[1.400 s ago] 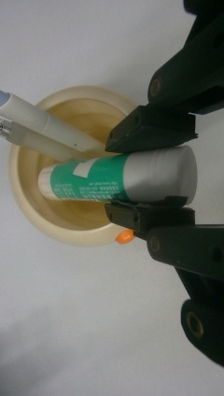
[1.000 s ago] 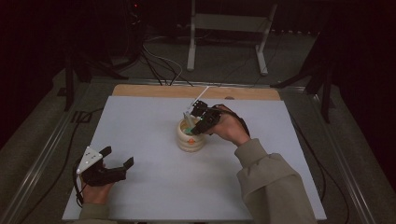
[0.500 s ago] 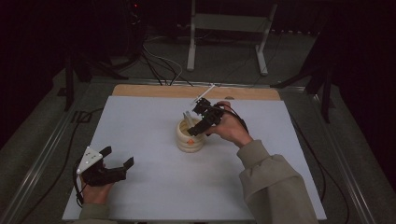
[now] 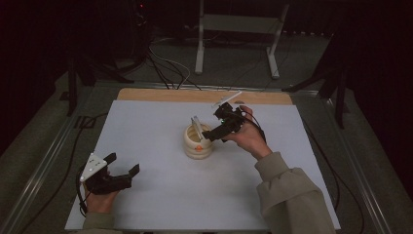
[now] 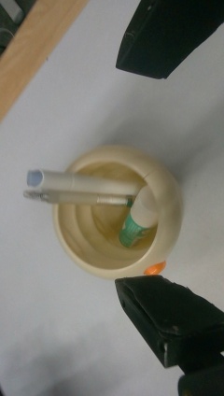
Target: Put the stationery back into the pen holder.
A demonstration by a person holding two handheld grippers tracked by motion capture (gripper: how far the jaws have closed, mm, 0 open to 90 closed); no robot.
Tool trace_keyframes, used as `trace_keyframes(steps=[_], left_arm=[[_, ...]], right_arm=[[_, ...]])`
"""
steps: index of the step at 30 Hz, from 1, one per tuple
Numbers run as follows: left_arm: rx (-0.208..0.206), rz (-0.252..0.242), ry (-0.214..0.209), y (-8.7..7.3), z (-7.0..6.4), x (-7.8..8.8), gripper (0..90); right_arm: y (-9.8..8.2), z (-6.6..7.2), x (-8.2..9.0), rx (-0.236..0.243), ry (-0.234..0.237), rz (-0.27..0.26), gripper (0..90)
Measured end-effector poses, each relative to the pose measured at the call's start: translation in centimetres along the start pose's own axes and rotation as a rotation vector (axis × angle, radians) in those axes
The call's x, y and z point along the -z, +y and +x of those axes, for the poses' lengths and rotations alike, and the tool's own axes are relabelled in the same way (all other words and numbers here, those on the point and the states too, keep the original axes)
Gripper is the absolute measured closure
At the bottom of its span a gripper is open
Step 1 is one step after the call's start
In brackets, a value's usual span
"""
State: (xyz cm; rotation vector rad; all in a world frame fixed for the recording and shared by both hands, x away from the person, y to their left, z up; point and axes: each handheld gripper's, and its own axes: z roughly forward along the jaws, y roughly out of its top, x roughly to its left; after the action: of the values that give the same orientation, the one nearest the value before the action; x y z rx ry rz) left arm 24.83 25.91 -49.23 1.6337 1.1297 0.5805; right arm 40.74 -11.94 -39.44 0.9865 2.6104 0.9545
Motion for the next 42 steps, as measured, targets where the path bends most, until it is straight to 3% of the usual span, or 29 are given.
trace_keyframes(steps=[11,16,26,34,38,42], left_arm=[[0.001,-0.004,0.004,0.0,0.0,0.1,1.0],[0.001,-0.004,0.007,0.0,0.0,0.1,1.0],[0.009,-0.011,0.014,0.0,0.1,0.3,1.0],[0.01,-0.012,0.022,0.1,0.1,0.3,1.0],[0.012,-0.016,0.026,0.1,0.2,0.5,1.0],[0.018,-0.024,0.029,0.2,0.3,0.6,1.0]], right_arm=[[-2.8,-0.6,2.5,-0.048,-0.026,-0.11,0.0],[-4.5,-0.8,3.5,-0.062,-0.061,-0.159,0.0],[-9.1,-1.8,5.7,-0.122,-0.118,-0.242,0.0],[-13.0,-2.8,6.0,-0.167,-0.163,-0.266,0.0],[-14.4,-2.6,6.6,-0.151,-0.218,-0.281,0.0],[-16.1,-2.3,6.9,-0.153,-0.222,-0.298,0.0]])
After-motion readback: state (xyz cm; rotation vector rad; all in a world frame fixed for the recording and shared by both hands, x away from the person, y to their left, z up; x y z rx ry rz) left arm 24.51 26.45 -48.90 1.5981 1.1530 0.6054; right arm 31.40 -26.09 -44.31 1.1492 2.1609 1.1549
